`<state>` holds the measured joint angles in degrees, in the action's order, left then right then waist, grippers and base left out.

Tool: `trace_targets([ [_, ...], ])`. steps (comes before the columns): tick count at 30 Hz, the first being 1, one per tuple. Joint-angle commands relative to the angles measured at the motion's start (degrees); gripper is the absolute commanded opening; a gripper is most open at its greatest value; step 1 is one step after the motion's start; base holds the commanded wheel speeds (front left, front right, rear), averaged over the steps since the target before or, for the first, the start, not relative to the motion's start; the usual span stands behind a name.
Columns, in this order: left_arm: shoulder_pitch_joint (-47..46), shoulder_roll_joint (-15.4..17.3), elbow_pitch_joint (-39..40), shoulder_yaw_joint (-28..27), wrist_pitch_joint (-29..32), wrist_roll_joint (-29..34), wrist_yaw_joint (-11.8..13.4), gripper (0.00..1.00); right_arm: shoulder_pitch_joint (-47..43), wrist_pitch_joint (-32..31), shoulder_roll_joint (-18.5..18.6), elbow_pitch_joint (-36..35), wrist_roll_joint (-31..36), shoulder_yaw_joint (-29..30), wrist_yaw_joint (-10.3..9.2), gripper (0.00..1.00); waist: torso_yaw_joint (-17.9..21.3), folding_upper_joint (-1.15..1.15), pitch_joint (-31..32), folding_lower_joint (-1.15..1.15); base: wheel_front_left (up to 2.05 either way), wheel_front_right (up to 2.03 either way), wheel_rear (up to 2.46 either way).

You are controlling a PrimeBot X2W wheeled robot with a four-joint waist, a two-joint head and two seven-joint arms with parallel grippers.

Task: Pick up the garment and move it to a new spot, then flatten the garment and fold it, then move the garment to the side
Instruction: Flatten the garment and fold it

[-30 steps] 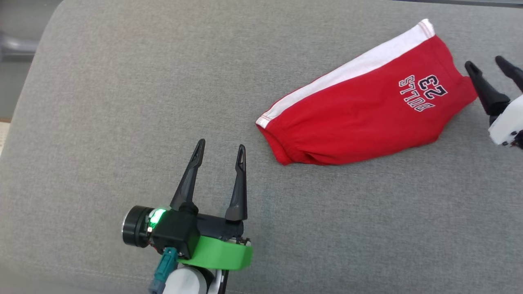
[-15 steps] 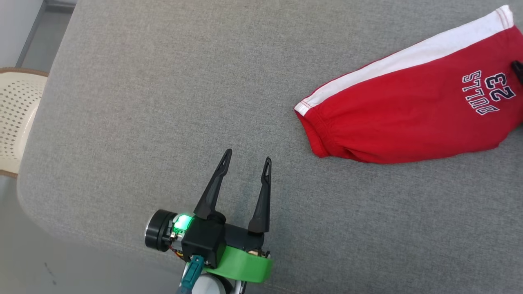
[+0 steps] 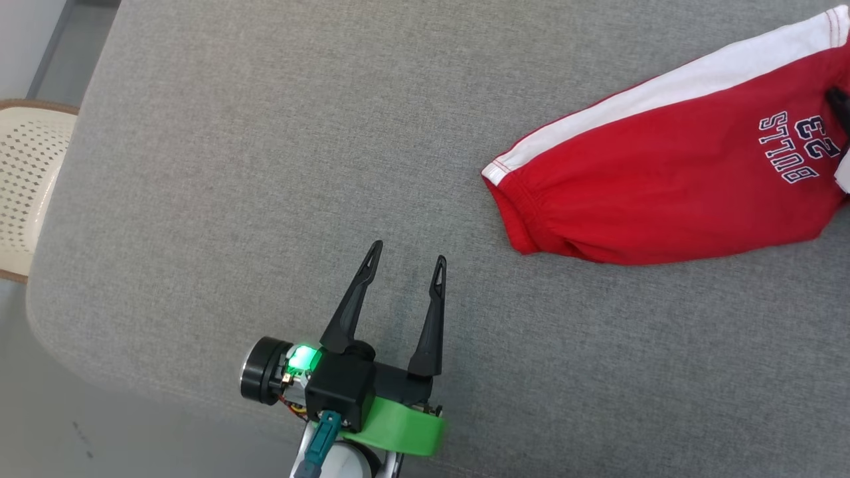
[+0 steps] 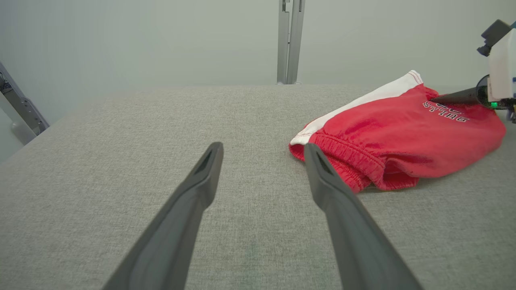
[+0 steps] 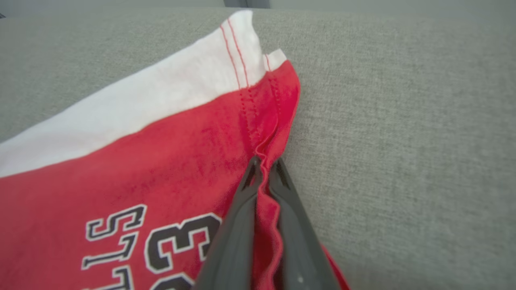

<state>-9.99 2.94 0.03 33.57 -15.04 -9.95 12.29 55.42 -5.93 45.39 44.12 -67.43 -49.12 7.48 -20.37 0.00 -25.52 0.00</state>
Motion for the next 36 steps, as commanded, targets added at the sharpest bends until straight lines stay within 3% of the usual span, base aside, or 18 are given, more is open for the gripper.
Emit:
trace_targets([
  [1,-0.3,0.0,-0.3,-0.3,-0.2,0.6,-0.3,1.00,-2.1,0.3,-0.3,-0.3,-0.1,-1.2,0.00,0.00,2.1,0.00,1.2,0.00,0.00,0.00,0.00],
  [11,0.8,0.2,-1.3,-3.1,-0.2,3.2,-2.0,1.00,-1.6,4.3,0.4,-2.6,2.9,-3.7,-0.05,0.00,12.8,0.00,4.8,0.00,0.00,0.00,0.00],
  [20,2.5,0.7,-2.0,-5.5,-0.2,4.6,-2.3,1.00,-2.8,8.3,2.2,-2.4,5.4,-3.6,-0.05,0.00,18.8,0.00,7.3,0.00,0.00,0.00,0.00],
  [28,2.7,0.6,-3.0,-6.0,-0.2,4.9,-3.1,1.00,0.9,10.7,-1.8,-1.8,13.6,-4.3,-0.05,0.00,18.7,0.00,8.7,0.00,0.00,0.00,0.00],
  [36,3.9,0.3,-3.2,-6.1,-0.2,4.4,-3.2,1.00,2.0,9.4,-10.3,-0.8,21.2,-1.8,-0.05,0.00,16.1,0.00,10.5,0.00,0.00,0.00,0.00],
])
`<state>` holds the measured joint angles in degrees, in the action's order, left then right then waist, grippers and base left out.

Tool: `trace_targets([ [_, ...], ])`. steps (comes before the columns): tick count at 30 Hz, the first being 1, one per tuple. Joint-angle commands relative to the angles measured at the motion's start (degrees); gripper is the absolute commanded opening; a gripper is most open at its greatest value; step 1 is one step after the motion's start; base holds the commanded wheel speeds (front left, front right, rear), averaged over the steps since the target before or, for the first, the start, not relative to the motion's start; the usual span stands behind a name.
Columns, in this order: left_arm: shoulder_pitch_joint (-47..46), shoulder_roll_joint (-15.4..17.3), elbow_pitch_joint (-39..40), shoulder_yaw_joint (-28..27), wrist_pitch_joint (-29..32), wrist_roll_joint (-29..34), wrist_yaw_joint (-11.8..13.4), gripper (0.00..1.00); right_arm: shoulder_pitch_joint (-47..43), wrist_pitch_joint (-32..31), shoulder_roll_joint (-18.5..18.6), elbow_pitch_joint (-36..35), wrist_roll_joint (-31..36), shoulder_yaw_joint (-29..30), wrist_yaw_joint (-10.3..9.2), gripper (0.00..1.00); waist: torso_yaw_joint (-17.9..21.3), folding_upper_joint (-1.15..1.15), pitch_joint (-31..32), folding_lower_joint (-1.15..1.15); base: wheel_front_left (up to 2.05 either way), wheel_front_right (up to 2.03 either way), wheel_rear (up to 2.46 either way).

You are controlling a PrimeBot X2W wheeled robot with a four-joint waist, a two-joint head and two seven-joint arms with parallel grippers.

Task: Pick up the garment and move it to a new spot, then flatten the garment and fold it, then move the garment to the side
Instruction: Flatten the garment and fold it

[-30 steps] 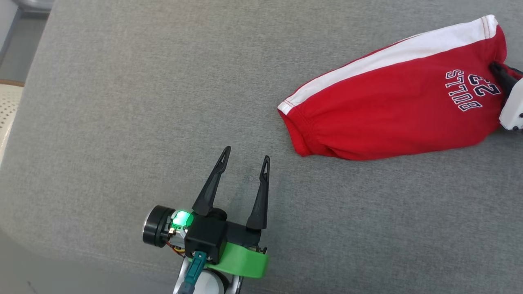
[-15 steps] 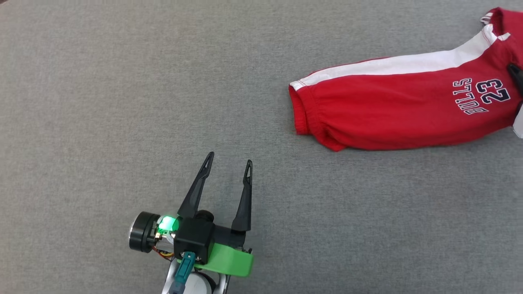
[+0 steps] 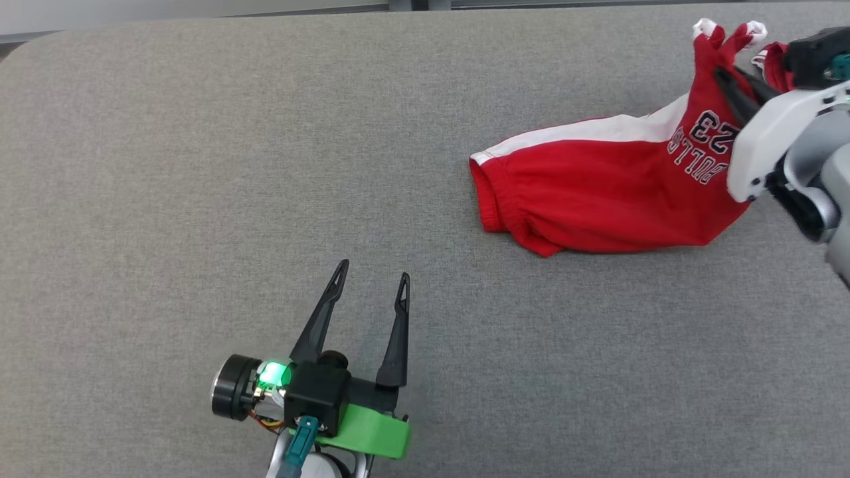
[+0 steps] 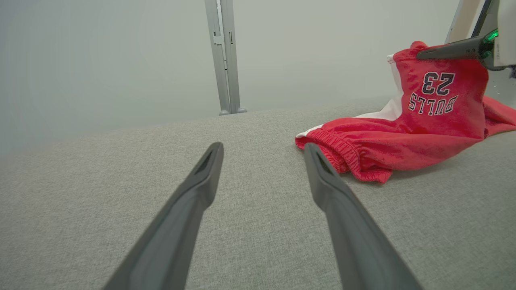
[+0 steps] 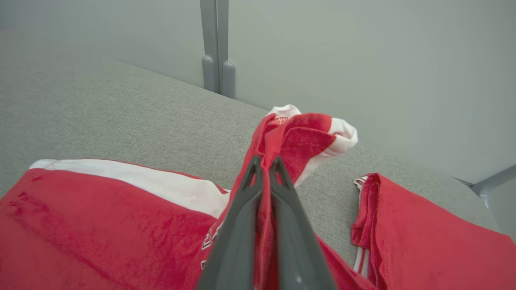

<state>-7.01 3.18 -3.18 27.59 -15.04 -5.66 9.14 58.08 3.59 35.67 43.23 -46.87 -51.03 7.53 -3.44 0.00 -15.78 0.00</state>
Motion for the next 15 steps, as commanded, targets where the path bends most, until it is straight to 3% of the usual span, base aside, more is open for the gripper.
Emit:
trace_targets([
  [1,1.1,0.1,0.0,-0.1,-0.2,0.0,0.0,1.00,-1.1,-0.3,-1.6,0.4,1.3,0.7,-0.11,0.00,-1.1,0.00,1.1,0.00,0.00,0.00,0.00],
  [6,1.8,0.0,0.3,-0.2,-0.2,-0.2,0.1,1.00,-3.6,-1.2,-8.4,0.9,6.6,4.4,-0.10,0.00,-2.1,0.00,1.9,0.00,0.00,0.00,0.00],
  [15,2.2,-0.1,0.3,-0.2,-0.2,-0.1,-0.2,1.00,-10.2,-3.3,-16.8,-5.1,17.5,12.5,-0.10,0.00,-2.9,0.00,1.9,0.00,0.00,0.00,0.00],
])
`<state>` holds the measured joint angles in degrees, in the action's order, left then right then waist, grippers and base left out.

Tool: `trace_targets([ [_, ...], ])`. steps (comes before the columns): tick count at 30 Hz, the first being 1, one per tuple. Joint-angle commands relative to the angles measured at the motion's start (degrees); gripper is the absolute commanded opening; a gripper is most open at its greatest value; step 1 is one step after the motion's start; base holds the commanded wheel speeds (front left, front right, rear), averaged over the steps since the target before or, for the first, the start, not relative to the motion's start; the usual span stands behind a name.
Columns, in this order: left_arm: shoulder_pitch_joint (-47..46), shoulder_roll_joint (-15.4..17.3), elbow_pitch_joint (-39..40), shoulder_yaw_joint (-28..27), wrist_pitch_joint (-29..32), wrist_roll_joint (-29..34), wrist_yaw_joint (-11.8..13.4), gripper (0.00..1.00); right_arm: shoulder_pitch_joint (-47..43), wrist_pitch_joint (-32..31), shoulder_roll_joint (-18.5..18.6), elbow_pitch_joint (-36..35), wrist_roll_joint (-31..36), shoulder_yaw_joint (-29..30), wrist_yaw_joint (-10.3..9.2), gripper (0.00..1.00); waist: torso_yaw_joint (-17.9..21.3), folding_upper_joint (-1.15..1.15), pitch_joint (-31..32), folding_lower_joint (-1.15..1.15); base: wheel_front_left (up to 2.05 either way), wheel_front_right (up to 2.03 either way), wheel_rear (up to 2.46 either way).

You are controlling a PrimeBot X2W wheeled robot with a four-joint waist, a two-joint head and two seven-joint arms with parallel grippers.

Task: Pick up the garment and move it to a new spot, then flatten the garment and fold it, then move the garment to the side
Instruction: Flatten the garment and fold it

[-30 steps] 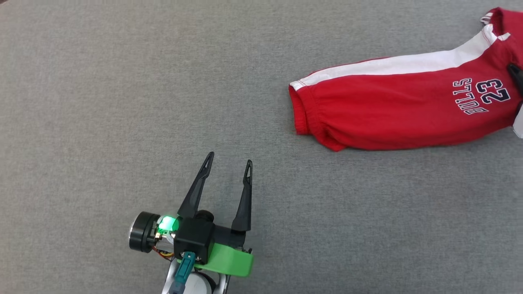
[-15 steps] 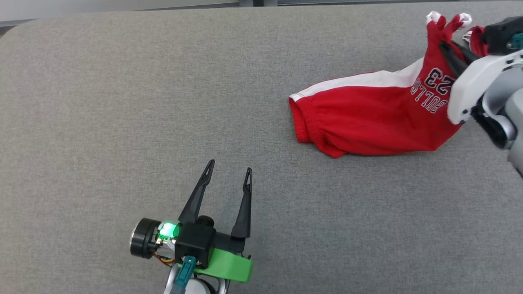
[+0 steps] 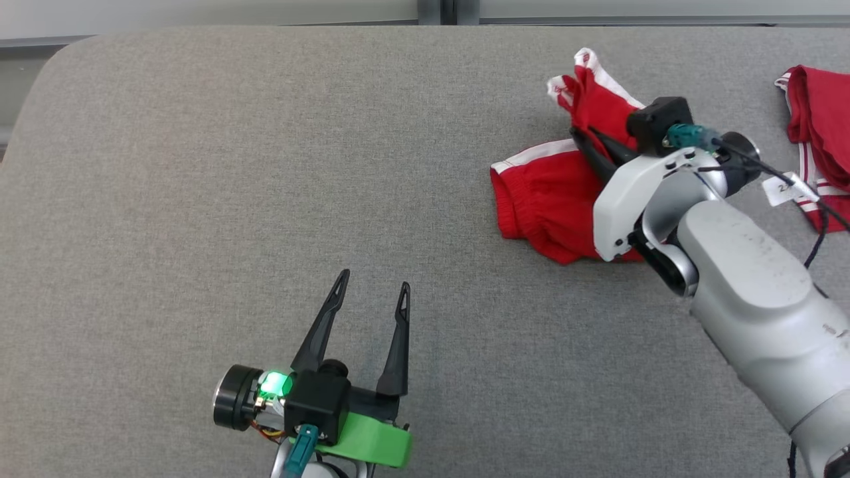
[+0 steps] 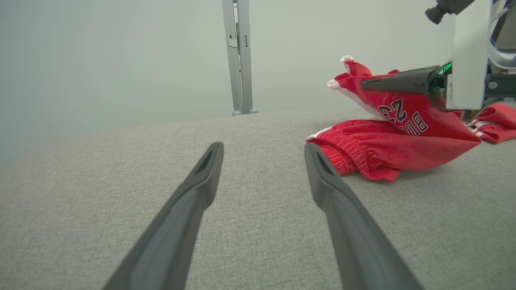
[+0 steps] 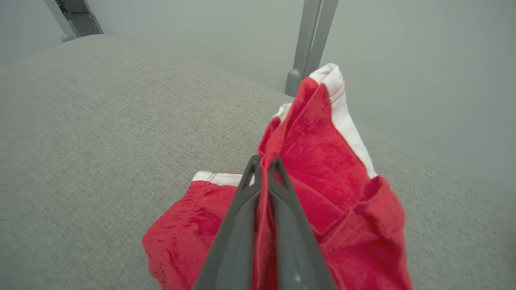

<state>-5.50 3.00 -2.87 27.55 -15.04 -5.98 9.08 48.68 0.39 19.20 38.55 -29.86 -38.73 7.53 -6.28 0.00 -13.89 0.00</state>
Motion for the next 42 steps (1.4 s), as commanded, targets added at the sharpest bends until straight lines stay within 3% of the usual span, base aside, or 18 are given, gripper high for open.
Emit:
trace_targets([
  [1,0.7,0.0,0.0,-0.2,-0.2,0.2,-0.1,1.00,-2.2,-0.8,-1.4,-1.8,2.2,1.5,-0.10,0.00,-0.1,0.00,0.0,0.00,0.00,0.00,0.00],
  [9,0.0,0.0,0.1,-0.1,-0.2,0.5,-0.4,1.00,-9.9,-5.8,-7.2,-10.4,10.4,7.9,-0.10,0.00,0.0,0.00,-0.8,0.00,0.00,0.00,0.00],
  [10,-0.2,0.0,0.0,-0.1,-0.2,0.5,-0.4,1.00,-10.6,-6.5,-7.8,-11.3,11.5,8.6,-0.10,0.06,0.0,0.00,-0.9,0.00,0.00,0.00,0.00],
  [13,-0.6,-0.1,-0.1,0.1,-0.2,0.4,-0.4,1.00,-12.7,-8.0,-9.9,-14.1,12.6,9.5,-0.10,0.70,0.0,0.00,-1.3,0.00,0.00,0.00,0.00],
  [14,-0.7,-0.1,-0.2,0.1,-0.2,0.3,-0.4,1.00,-13.5,-8.4,-10.6,-15.3,12.6,9.6,-0.09,1.00,0.1,0.00,-1.4,0.00,0.00,0.00,0.00],
  [19,-1.1,-0.1,-0.3,0.1,-0.2,0.2,-0.4,1.00,-16.1,-6.1,-11.9,-22.2,12.5,12.1,-0.10,1.00,0.5,0.00,-1.4,0.00,0.00,0.00,0.00],
  [23,-0.9,-0.1,-0.3,0.0,-0.2,0.1,-0.3,1.00,-18.3,-3.5,-9.5,-28.4,12.2,15.7,-0.11,1.00,1.0,0.00,-1.0,0.00,0.00,0.00,0.00],
  [27,-0.3,-0.1,-0.1,-0.4,-0.2,0.0,-0.1,1.00,-22.4,-0.9,-5.5,-32.3,12.6,21.4,-0.10,1.00,1.7,0.00,-0.3,0.00,0.00,0.00,0.00],
  [32,0.5,0.0,0.1,-0.7,-0.2,0.3,-0.4,1.00,-28.0,2.1,0.7,-32.2,10.9,26.5,-0.08,1.00,2.4,0.00,0.4,0.00,0.00,0.00,0.00],
  [37,0.3,-0.1,0.3,-0.3,-0.2,0.4,-0.8,1.00,-28.7,5.6,8.5,-29.2,7.4,22.8,-0.06,1.00,1.8,0.00,0.1,0.00,0.00,0.00,0.00],
  [38,0.1,0.0,0.4,-0.1,-0.2,0.4,-0.9,1.00,-27.8,6.2,10.3,-28.5,5.2,20.9,-0.09,0.75,1.5,0.00,-0.1,0.00,0.00,0.00,0.00],
  [39,-0.1,0.0,0.5,0.1,-0.2,0.3,-0.9,1.00,-26.9,6.6,11.8,-28.8,2.8,18.3,-0.04,0.14,1.2,0.00,-0.4,0.00,0.00,0.00,0.00],
  [40,-0.3,-0.1,0.6,0.4,-0.2,0.1,-0.8,1.00,-25.9,6.5,12.7,-28.7,-2.5,16.1,-0.08,0.00,0.9,0.00,-0.8,0.00,0.00,0.00,0.00],
  [42,-0.8,-0.1,0.5,1.1,-0.2,-0.2,-0.8,1.00,-23.1,5.5,15.8,-29.1,-11.3,12.7,-0.10,0.00,0.1,0.00,-1.7,0.00,0.00,0.00,0.00],
])
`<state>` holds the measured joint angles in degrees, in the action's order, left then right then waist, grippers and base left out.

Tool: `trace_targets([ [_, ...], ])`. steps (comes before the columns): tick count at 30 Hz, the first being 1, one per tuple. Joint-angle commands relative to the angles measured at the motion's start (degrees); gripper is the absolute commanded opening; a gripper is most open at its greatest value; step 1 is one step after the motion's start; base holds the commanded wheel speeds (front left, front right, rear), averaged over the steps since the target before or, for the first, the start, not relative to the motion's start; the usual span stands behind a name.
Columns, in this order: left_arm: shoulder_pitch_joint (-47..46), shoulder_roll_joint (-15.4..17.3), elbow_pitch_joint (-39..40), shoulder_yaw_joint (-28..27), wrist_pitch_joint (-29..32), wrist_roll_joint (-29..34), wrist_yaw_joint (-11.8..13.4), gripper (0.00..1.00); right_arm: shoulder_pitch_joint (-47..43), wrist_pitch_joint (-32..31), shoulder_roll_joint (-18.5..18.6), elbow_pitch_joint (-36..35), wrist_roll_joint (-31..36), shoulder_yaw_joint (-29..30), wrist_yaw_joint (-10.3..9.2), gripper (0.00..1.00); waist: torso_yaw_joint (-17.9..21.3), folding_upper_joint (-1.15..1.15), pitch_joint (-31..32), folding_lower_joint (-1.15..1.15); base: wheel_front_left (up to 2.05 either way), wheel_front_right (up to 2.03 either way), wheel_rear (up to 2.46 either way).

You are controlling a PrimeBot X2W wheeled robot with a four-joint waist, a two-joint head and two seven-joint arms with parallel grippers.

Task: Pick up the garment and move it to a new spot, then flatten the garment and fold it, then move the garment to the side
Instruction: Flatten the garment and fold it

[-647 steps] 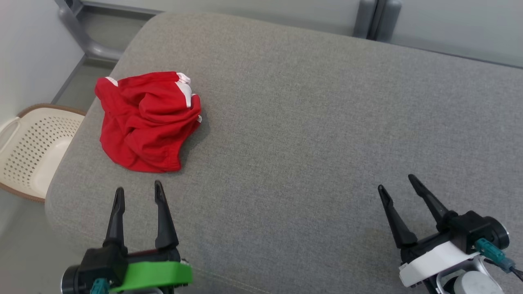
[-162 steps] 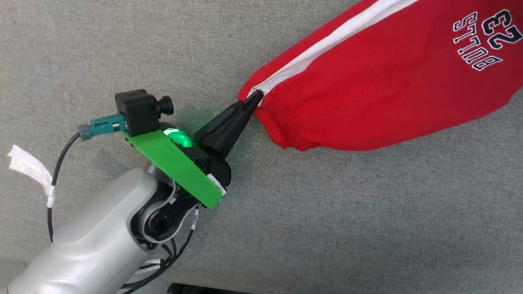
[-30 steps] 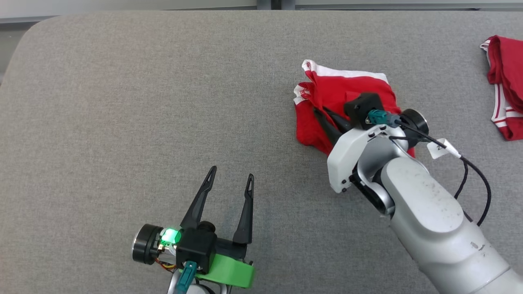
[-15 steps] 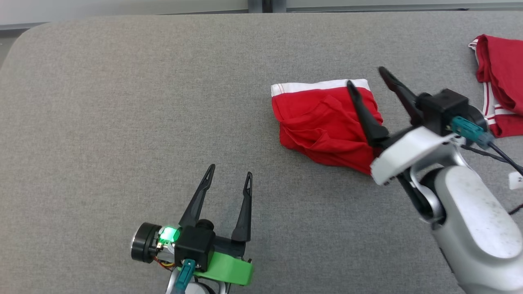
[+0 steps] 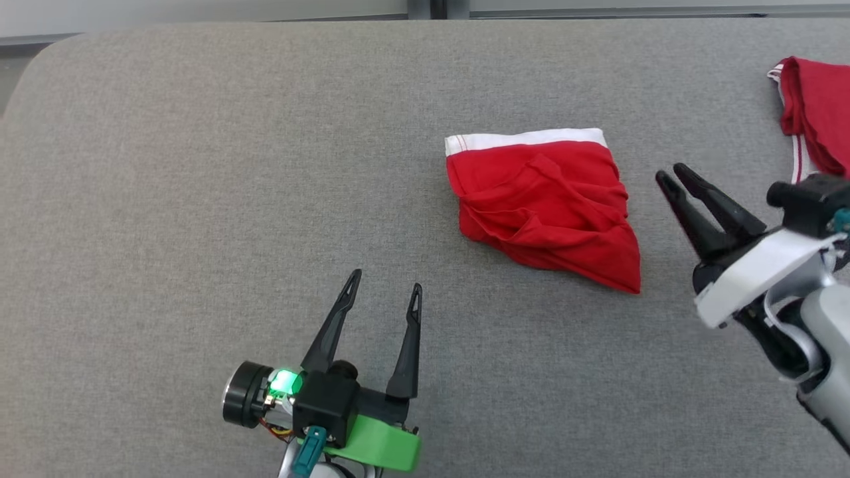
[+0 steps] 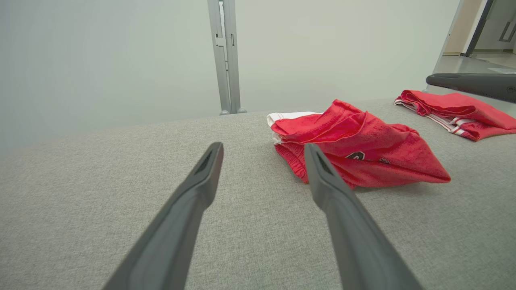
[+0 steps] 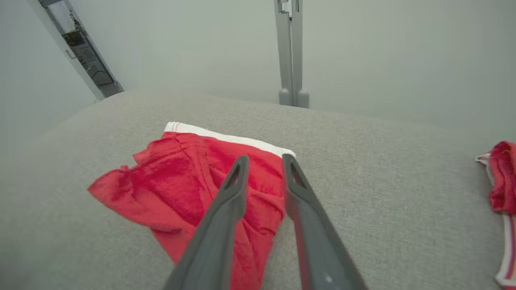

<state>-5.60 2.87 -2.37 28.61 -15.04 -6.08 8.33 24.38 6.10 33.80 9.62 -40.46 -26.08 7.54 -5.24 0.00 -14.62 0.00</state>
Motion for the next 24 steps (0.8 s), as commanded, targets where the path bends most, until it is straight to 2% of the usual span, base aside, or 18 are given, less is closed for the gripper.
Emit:
trace_targets([
  [1,-1.0,0.1,-0.1,0.4,-0.2,-0.2,-0.1,1.00,2.3,-1.4,2.5,0.0,-4.3,-1.4,-0.13,0.00,-1.4,0.00,-1.3,0.00,0.00,0.00,0.00],
  [7,-2.8,0.1,-0.5,2.8,-0.2,-1.5,0.4,1.00,10.1,-12.0,9.7,0.2,-23.8,-9.8,-0.07,0.00,-4.4,0.00,-3.6,0.00,0.00,0.00,0.00],
  [11,-3.7,0.1,-0.7,3.8,-0.2,-2.0,1.1,1.00,12.8,-20.5,12.2,-1.2,-37.7,-10.5,-0.07,0.00,-5.9,0.00,-4.7,0.00,0.00,0.00,0.00],
  [13,-4.0,0.1,-0.6,4.0,-0.2,-2.2,1.3,1.00,13.2,-23.9,13.3,-2.3,-42.0,-10.7,-0.07,0.00,-6.2,0.00,-5.1,0.00,0.00,0.00,0.00],
  [17,-4.5,0.1,-0.4,4.2,-0.2,-2.4,1.7,1.00,13.0,-28.8,14.5,-3.5,-47.5,-11.1,-0.07,0.00,-6.3,0.00,-6.0,0.00,0.00,0.00,0.00],
  [24,-5.5,0.1,-0.6,4.8,-0.2,-2.4,1.4,1.00,12.7,-33.8,14.5,-2.8,-51.3,-11.9,-0.07,0.00,-5.8,0.00,-7.2,0.00,0.00,0.00,0.00],
])
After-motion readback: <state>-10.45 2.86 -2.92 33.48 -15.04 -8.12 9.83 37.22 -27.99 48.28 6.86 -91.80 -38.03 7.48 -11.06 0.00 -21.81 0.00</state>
